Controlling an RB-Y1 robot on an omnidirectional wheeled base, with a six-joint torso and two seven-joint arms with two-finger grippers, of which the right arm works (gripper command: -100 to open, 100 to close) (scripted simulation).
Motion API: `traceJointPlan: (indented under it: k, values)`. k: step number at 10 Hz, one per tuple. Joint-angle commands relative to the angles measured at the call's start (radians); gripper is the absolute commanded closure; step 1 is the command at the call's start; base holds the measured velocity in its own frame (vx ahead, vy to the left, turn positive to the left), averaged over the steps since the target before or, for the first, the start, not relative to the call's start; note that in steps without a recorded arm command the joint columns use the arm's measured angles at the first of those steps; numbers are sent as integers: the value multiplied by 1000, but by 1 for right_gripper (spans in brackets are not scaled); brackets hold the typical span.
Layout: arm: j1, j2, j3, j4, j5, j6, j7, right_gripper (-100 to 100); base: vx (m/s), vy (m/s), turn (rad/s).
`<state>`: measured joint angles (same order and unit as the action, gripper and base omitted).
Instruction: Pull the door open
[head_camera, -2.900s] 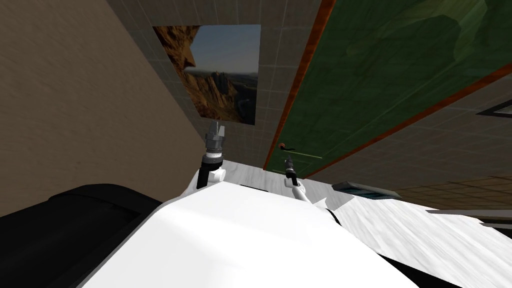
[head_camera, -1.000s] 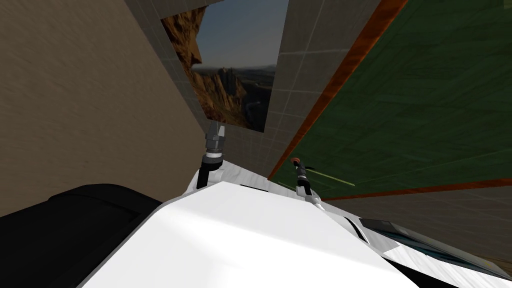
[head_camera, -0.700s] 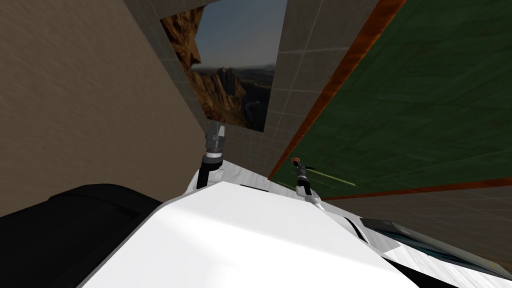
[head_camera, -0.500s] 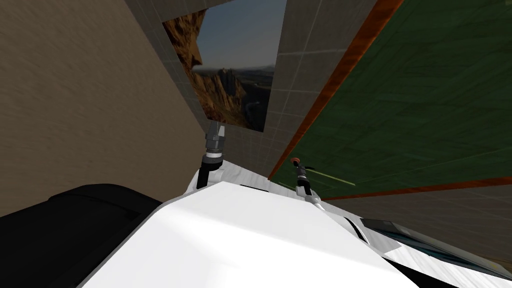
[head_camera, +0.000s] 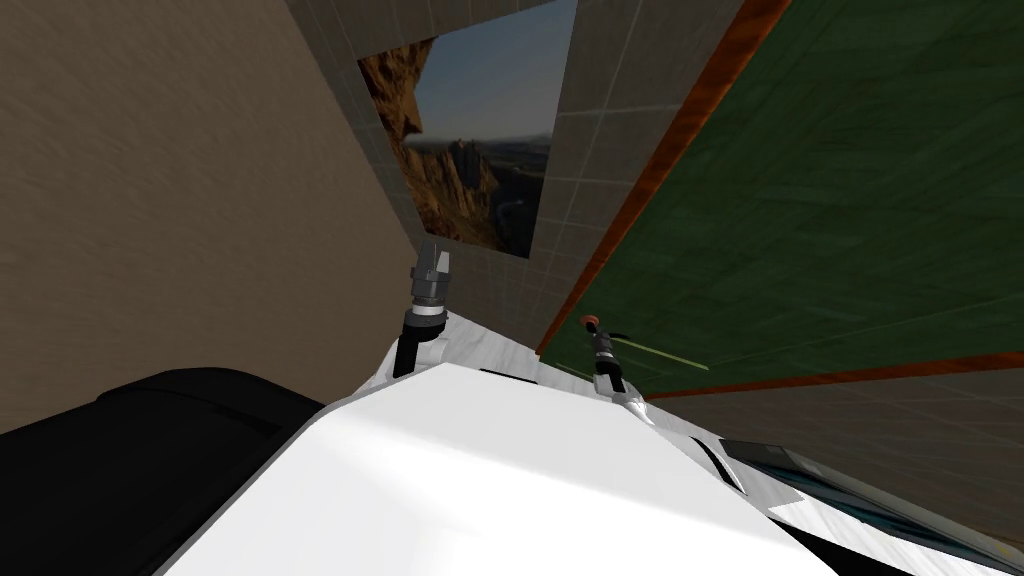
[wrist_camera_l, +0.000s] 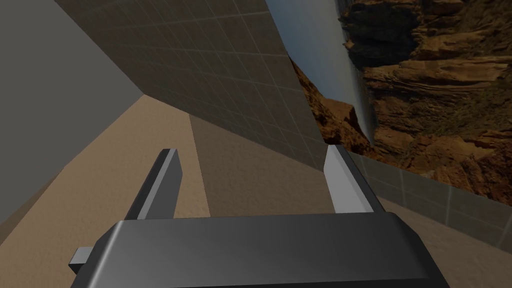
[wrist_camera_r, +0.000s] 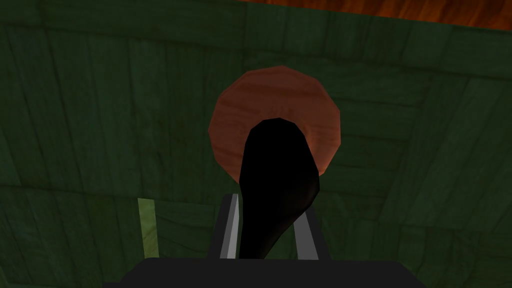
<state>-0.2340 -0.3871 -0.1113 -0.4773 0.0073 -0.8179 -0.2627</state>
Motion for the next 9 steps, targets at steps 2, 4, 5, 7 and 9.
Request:
traceJointPlan:
  k: [2, 4, 5, 7, 9]
  values:
    - [13, -21, 27, 6, 18, -29, -38, 100, -223, -72, 114]
    - [22, -33, 45, 2, 30, -44, -62, 100, -189, -63, 96]
    - [26, -39, 54, 1, 36, -53, -75, 100, -204, -53, 104]
    - [36, -41, 66, -1, 45, -64, -88, 100, -115, -24, 50]
    - [46, -53, 81, -4, 56, -84, -108, 100, -204, -87, 78]
